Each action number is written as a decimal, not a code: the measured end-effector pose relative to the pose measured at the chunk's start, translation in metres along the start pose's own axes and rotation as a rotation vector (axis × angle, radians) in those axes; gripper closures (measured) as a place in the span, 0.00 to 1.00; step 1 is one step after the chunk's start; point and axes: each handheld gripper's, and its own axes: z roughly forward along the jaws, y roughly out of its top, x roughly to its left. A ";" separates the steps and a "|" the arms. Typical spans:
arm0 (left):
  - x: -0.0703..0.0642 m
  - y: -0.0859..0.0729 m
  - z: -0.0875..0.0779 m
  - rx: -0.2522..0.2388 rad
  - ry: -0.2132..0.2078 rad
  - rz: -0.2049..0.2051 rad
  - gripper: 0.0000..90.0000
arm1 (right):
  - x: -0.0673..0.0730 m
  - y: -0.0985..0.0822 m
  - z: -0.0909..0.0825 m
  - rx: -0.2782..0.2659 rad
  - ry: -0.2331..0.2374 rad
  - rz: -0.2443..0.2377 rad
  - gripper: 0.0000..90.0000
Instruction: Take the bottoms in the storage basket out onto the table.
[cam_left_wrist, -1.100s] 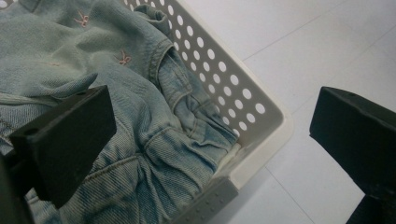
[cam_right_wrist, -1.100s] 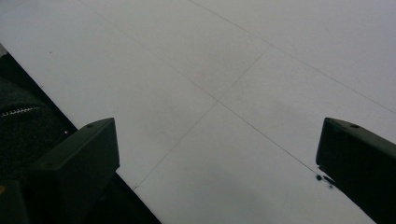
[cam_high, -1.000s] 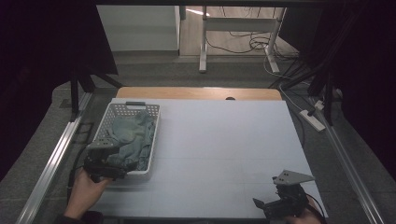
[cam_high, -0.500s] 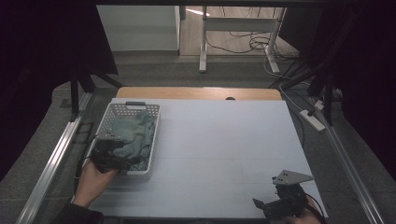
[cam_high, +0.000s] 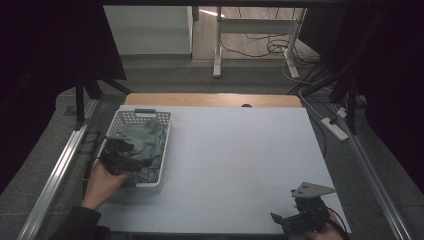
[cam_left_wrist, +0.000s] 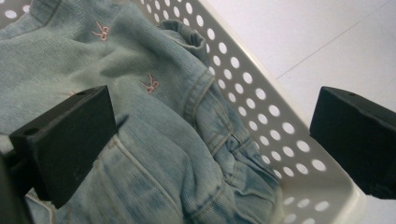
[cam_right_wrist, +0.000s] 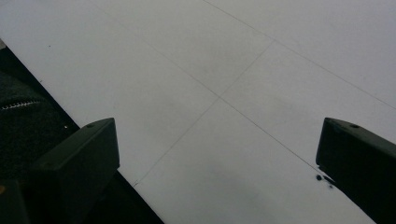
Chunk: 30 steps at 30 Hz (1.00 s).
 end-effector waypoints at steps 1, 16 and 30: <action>0.001 0.001 0.001 0.000 -0.005 -0.002 0.00 | 0.000 0.000 0.000 0.001 0.001 -0.001 0.00; 0.026 0.018 0.021 0.082 0.037 0.024 0.00 | 0.000 0.000 0.001 0.011 0.003 -0.010 0.00; 0.050 0.017 0.051 0.255 0.102 -0.013 0.00 | 0.001 0.000 0.001 0.016 0.004 -0.016 0.00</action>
